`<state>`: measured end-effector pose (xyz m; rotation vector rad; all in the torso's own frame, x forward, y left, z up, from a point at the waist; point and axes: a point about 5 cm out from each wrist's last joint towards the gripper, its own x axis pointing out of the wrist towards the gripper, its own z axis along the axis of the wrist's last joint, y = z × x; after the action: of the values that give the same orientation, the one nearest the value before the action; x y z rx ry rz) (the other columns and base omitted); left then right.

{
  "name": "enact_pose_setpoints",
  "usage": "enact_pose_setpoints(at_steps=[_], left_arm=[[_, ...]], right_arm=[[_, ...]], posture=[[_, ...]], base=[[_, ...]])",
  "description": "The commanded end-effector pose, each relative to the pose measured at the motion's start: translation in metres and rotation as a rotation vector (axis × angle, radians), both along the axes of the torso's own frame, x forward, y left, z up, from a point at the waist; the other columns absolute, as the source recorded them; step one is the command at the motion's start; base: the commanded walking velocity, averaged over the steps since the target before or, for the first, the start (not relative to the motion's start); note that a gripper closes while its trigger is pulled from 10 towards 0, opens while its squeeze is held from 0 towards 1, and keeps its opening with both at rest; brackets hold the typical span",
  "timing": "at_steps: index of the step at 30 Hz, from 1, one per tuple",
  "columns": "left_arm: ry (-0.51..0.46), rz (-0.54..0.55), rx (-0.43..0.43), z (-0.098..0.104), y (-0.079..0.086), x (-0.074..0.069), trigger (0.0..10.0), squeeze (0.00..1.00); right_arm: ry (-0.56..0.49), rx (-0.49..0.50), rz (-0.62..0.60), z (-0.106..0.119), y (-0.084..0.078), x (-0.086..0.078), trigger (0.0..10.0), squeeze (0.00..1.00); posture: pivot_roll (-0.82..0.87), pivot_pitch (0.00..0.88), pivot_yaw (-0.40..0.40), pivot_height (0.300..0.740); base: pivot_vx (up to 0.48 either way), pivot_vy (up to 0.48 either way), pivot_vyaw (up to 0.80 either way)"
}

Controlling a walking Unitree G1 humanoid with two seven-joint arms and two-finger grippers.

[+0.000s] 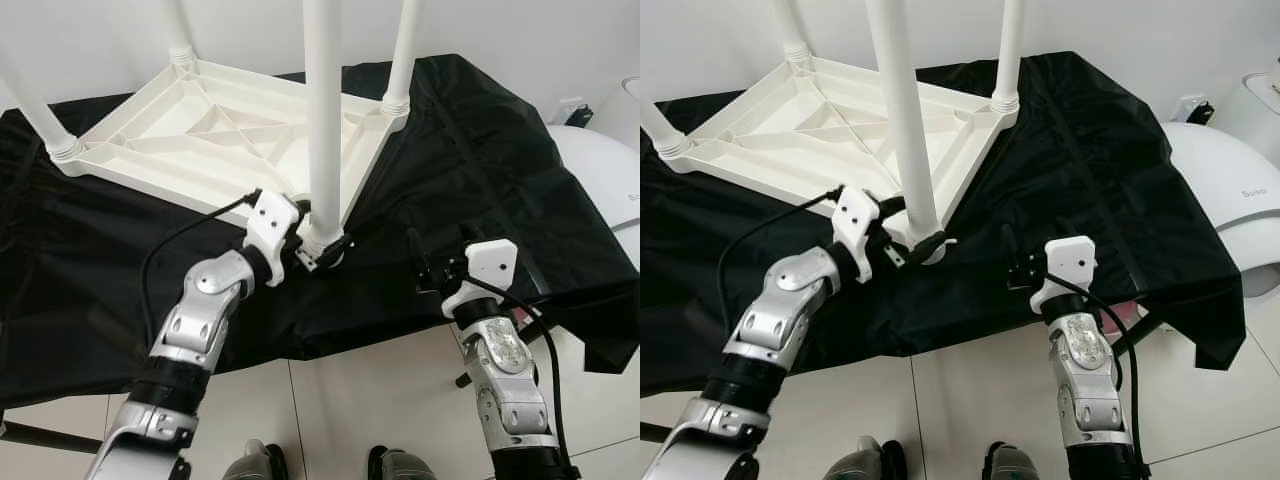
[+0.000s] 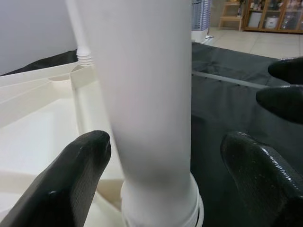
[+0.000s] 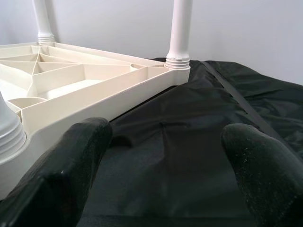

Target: Building children table

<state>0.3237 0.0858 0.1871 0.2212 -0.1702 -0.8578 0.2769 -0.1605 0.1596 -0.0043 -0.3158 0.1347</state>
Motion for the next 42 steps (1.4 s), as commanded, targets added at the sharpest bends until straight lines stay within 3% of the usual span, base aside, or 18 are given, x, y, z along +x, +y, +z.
enact_pose_setpoints(at_steps=[1, 10, 18, 19, 22, 23, 29, 30, 33, 34, 35, 37, 40, 42], left_arm=[[0.001, 0.245, -0.041, -0.003, 0.010, 0.009, 10.0, 0.00], [0.011, 0.346, -0.101, 0.005, -0.004, 0.021, 10.0, 0.00], [0.045, 0.364, -0.139, 0.006, -0.013, 0.022, 10.0, 0.00], [0.053, 0.361, -0.142, 0.005, -0.014, 0.022, 4.1, 0.00], [0.037, 0.363, -0.130, 0.006, -0.013, 0.022, 4.1, 0.00], [0.042, 0.358, -0.128, 0.005, -0.012, 0.021, 0.0, 0.00], [0.058, 0.329, -0.118, 0.002, -0.006, 0.016, 0.0, 0.00], [0.063, 0.326, -0.104, 0.000, 0.000, 0.011, 0.8, 0.00], [0.065, 0.327, -0.101, 0.000, 0.002, 0.010, 0.8, 0.00], [0.066, 0.317, -0.086, -0.002, 0.005, 0.007, 6.3, 0.00], [0.069, 0.296, -0.069, -0.005, 0.010, 0.002, 10.0, 0.00], [0.069, 0.269, -0.053, -0.007, 0.015, -0.004, 10.0, 0.00], [0.066, 0.150, -0.001, -0.012, 0.030, -0.026, 10.0, 0.00], [0.067, 0.129, 0.013, -0.014, 0.033, -0.030, 10.0, 0.00]], right_arm=[[0.015, -0.001, 0.000, -0.002, 0.002, -0.001, 10.0, 0.00], [0.013, 0.002, -0.011, -0.002, 0.002, -0.001, 10.0, 0.00], [0.013, 0.002, -0.012, -0.002, 0.003, -0.002, 10.0, 0.00], [0.013, 0.003, -0.011, -0.002, 0.004, -0.002, 10.0, 0.00], [0.013, 0.004, -0.010, -0.002, 0.004, -0.002, 10.0, 0.00], [0.013, 0.004, -0.010, -0.002, 0.004, -0.002, 10.0, 0.00], [0.016, 0.004, -0.009, -0.003, 0.004, -0.002, 10.0, 0.00], [0.017, 0.005, -0.007, -0.003, 0.005, -0.002, 10.0, 0.00], [0.017, 0.005, -0.007, -0.003, 0.005, -0.002, 10.0, 0.00], [0.017, 0.005, -0.005, -0.003, 0.006, -0.002, 10.0, 0.00], [0.018, 0.005, -0.004, -0.003, 0.006, -0.002, 10.0, 0.00], [0.018, 0.005, -0.001, -0.004, 0.007, -0.001, 10.0, 0.00], [0.020, 0.008, 0.011, -0.004, 0.010, 0.000, 10.0, 0.00], [0.020, 0.009, 0.014, -0.004, 0.011, 0.000, 10.0, 0.00]], posture=[[-0.14, 0.153, 0.077, 0.740], [-0.15, 0.156, 0.079, 0.740], [-0.15, 0.156, 0.081, 0.740], [-0.15, 0.158, 0.082, 0.740], [-0.15, 0.158, 0.082, 0.740], [-0.15, 0.158, 0.082, 0.740], [-0.14, 0.159, 0.082, 0.740], [-0.14, 0.157, 0.082, 0.740], [-0.14, 0.157, 0.082, 0.740], [-0.14, 0.157, 0.082, 0.740], [-0.14, 0.157, 0.082, 0.740], [-0.12, 0.156, 0.083, 0.740], [-0.11, 0.154, 0.080, 0.740], [-0.11, 0.154, 0.080, 0.740]], base=[[0.000, 0.000, 0.00], [0.000, 0.000, 0.00], [0.000, 0.000, 0.00], [0.000, 0.000, 0.00], [0.000, 0.000, 0.00], [0.000, 0.000, 0.00], [0.000, 0.000, 0.00], [0.000, 0.000, 0.00], [0.000, 0.000, 0.00], [0.000, 0.000, 0.00], [0.000, 0.000, 0.00], [0.000, 0.000, 0.00], [0.000, 0.000, 0.00], [0.000, 0.000, 0.00]])
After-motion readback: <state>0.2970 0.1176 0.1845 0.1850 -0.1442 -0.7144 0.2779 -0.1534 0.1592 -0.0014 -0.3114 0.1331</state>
